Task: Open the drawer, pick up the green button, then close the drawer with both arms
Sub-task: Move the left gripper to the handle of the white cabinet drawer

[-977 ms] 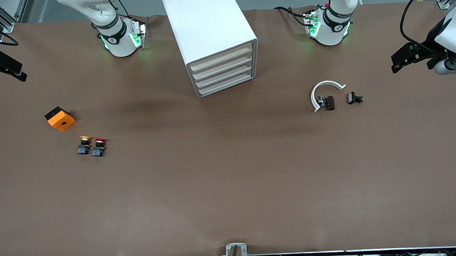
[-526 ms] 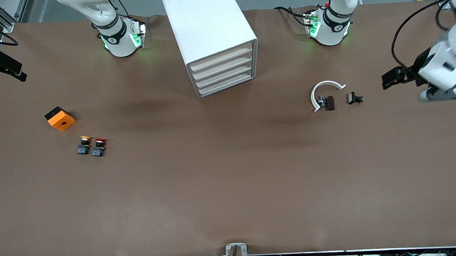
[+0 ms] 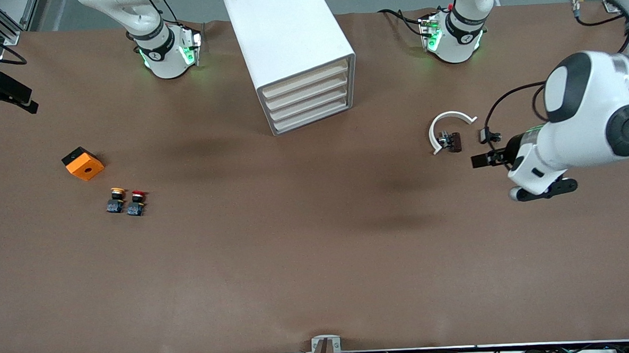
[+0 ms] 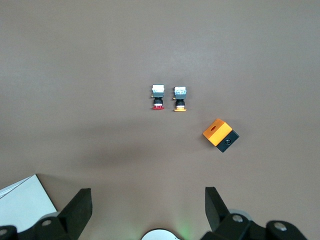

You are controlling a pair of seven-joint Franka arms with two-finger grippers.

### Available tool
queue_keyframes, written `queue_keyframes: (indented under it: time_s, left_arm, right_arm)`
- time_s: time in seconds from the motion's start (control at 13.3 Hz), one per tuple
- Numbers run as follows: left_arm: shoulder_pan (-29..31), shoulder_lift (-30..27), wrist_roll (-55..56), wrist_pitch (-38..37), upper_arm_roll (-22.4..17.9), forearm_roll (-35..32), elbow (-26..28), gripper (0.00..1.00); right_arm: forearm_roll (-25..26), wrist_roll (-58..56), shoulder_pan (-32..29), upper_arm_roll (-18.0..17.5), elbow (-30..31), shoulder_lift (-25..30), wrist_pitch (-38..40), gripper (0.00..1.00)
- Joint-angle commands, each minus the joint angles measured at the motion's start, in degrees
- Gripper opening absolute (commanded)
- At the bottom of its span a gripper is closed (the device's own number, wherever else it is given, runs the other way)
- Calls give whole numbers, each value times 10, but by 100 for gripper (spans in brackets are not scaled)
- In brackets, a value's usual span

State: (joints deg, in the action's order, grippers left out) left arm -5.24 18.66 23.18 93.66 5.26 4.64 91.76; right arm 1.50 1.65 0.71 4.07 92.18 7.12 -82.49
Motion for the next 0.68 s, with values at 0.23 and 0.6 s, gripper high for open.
queue_keyframes:
  time_s: [0.23, 0.6]
  left_arm:
    - [-90, 89, 274, 39, 0, 14, -21, 100]
    - [-164, 164, 488, 62, 0, 37, -41, 100]
  right_arm:
    - [-7, 1, 17, -1, -20, -15, 0, 100]
    - [-6, 39, 39, -1, -35, -31, 0, 100]
